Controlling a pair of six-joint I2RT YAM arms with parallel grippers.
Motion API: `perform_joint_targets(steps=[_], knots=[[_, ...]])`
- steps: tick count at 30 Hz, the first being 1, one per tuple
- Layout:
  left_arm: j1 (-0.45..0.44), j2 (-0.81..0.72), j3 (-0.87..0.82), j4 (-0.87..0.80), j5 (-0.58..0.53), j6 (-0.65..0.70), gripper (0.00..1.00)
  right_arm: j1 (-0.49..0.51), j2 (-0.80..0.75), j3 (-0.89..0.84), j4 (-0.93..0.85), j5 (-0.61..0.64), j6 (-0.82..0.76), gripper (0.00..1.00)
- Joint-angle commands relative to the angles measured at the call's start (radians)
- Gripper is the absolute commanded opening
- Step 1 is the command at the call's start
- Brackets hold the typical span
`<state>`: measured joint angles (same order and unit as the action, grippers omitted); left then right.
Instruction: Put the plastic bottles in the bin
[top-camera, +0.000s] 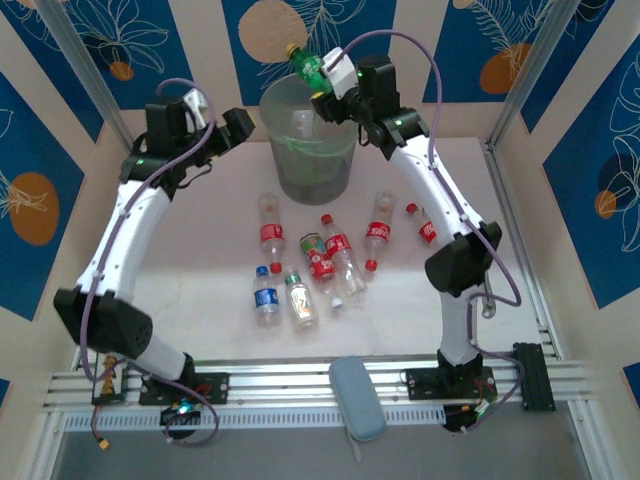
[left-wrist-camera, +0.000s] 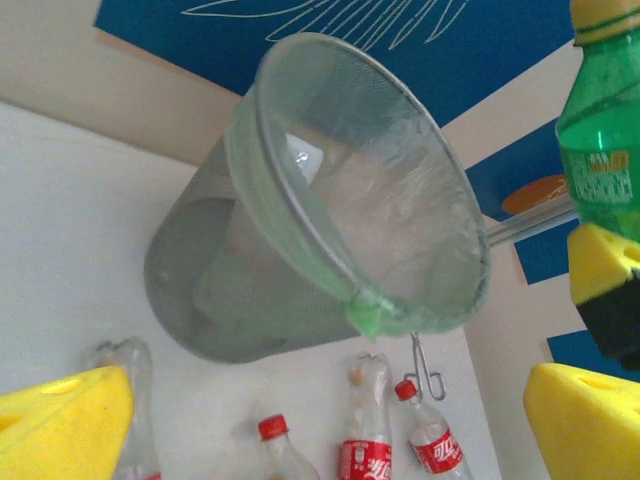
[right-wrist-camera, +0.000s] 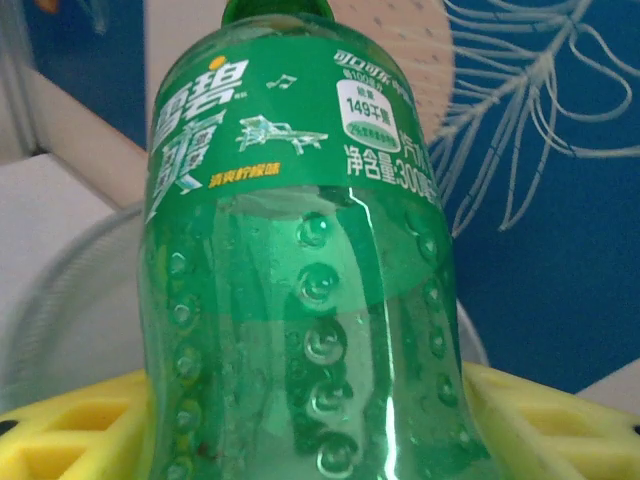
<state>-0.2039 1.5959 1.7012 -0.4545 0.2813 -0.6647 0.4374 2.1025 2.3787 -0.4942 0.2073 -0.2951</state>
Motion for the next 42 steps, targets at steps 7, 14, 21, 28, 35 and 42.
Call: perform_joint_targets(steps=[7, 14, 21, 28, 35, 42], knots=[[-0.066, 0.276, 0.233, 0.044, -0.06, -0.018, 0.99, -0.01, 0.182, 0.183, -0.152, -0.034, 0.08, 0.52], [-0.096, 0.378, 0.32, 0.011, -0.059, -0.026, 0.98, -0.02, 0.186, 0.101, -0.129, -0.052, 0.088, 0.56], [-0.107, 0.412, 0.335, -0.012, -0.072, -0.023, 0.98, -0.028, 0.18, 0.071, -0.121, -0.066, 0.086, 0.68], [-0.106, 0.447, 0.347, -0.029, -0.086, -0.03, 0.97, -0.032, 0.181, 0.08, -0.123, -0.072, 0.083, 0.82], [-0.107, 0.47, 0.354, -0.032, -0.084, -0.037, 0.97, -0.035, 0.171, 0.166, -0.159, -0.084, 0.087, 0.82], [-0.107, 0.478, 0.359, -0.03, -0.082, -0.044, 0.97, -0.047, 0.03, 0.143, -0.199, -0.093, 0.135, 0.83]])
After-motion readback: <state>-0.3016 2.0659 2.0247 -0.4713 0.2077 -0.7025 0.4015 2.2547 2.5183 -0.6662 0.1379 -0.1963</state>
